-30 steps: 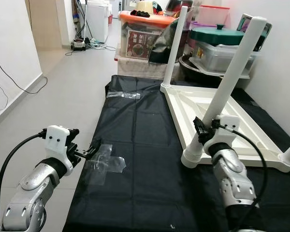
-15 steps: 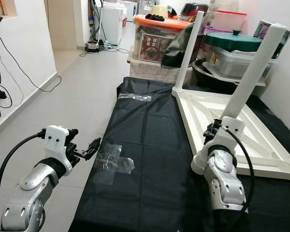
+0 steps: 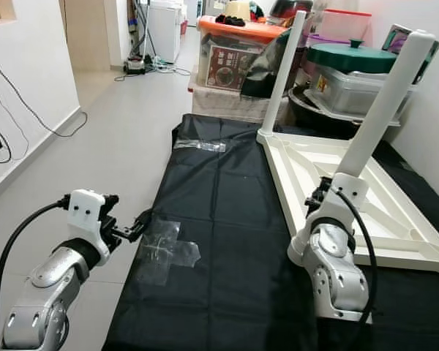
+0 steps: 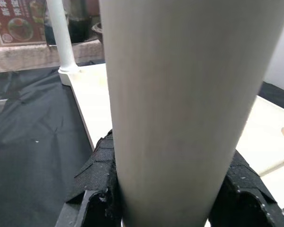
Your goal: Building children table
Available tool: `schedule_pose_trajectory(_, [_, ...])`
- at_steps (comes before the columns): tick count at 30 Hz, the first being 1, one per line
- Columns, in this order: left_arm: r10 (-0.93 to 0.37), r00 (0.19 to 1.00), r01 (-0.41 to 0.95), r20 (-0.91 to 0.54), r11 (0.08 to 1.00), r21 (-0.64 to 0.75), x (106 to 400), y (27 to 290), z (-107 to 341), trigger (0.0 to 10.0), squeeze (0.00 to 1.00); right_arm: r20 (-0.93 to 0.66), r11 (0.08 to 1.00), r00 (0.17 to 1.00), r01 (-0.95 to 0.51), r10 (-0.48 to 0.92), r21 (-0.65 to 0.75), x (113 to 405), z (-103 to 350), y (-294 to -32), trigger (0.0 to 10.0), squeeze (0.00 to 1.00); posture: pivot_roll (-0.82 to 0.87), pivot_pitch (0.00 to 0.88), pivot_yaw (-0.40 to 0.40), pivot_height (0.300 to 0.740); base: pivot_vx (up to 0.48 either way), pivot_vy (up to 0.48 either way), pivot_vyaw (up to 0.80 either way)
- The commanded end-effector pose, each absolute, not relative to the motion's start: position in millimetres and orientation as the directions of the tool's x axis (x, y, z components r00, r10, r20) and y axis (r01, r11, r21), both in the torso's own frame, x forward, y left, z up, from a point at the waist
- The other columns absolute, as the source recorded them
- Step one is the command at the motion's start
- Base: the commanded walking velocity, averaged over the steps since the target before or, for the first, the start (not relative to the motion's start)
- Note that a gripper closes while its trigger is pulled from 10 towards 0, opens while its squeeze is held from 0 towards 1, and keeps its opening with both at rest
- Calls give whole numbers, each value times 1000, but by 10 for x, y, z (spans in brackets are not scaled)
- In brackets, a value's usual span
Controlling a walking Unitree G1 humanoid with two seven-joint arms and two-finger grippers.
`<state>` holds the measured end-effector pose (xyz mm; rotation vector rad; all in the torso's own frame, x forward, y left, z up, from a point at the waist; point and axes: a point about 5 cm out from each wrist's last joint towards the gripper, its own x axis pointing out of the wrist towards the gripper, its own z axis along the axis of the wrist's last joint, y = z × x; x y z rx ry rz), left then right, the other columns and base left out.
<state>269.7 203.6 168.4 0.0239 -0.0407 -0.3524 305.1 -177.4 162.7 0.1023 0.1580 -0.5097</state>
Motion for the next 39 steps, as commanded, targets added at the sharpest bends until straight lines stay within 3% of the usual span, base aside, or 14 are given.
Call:
schedule_pose_trajectory(1, [-360,933,359,18,933,37,2718,2008,1660,10000,0,-351,843,788,538,-506,-7,2939,1256,-1860,10000,0,73,0,-105,740,0,0,0])
schedule_pose_trajectory(2, [-361,933,360,18,932,37,2717,2006,1659,10000,0,-349,841,788,542,-507,0,2938,1277,-1862,10000,510,70,0,-104,740,0,0,0])
schedule_pose_trajectory(3, [-361,933,360,18,932,37,2717,2006,1659,10000,0,-349,841,788,542,-507,0,2938,1277,-1862,10000,510,70,0,-104,740,0,0,0])
schedule_pose_trajectory(4, [-361,932,360,17,932,36,2716,2006,1657,10000,0,-344,839,790,543,-507,11,2940,1301,-1864,10000,690,70,0,-103,740,0,0,0])
schedule_pose_trajectory(5, [-361,932,360,17,932,36,2716,2006,1657,10000,0,-344,839,790,543,-507,11,2940,1301,-1864,10000,690,70,0,-103,740,0,0,0])
schedule_pose_trajectory(6, [-361,932,360,16,932,36,2717,2009,1657,10000,0,-337,839,794,543,-505,23,2943,1334,-1863,10000,1000,68,0,-103,740,0,0,0])
schedule_pose_trajectory(23, [-368,929,368,21,929,32,2729,2007,1665,10000,0,-227,857,857,498,-462,135,2937,1731,-1829,10000,1000,54,0,-91,740,0,0,0])
schedule_pose_trajectory(32, [-376,926,375,22,926,29,2733,1992,1663,10000,0,-134,889,892,445,-431,104,3040,1971,-1946,10000,1000,42,0,-86,740,0,0,0])
schedule_pose_trajectory(33, [-378,925,378,22,925,28,2733,1988,1662,10000,0,-119,884,887,458,-447,89,3061,2011,-2020,10000,592,42,0,-86,740,0,0,0])
schedule_pose_trajectory(35, [-380,925,379,22,925,27,2732,1986,1661,10000,0,-110,881,882,467,-458,80,3070,2039,-2067,10000,592,42,0,-86,740,0,0,0])
schedule_pose_trajectory(36, [-381,924,380,23,924,27,2733,1985,1660,10000,0,-105,879,879,472,-464,68,3080,2058,-2117,10000,0,38,0,-87,740,0,0,0])
schedule_pose_trajectory(39, [-383,923,382,23,924,25,2732,1981,1655,10000,0,-99,875,875,480,-474,53,3100,2097,-2219,10000,0,38,0,-87,740,0,0,0])
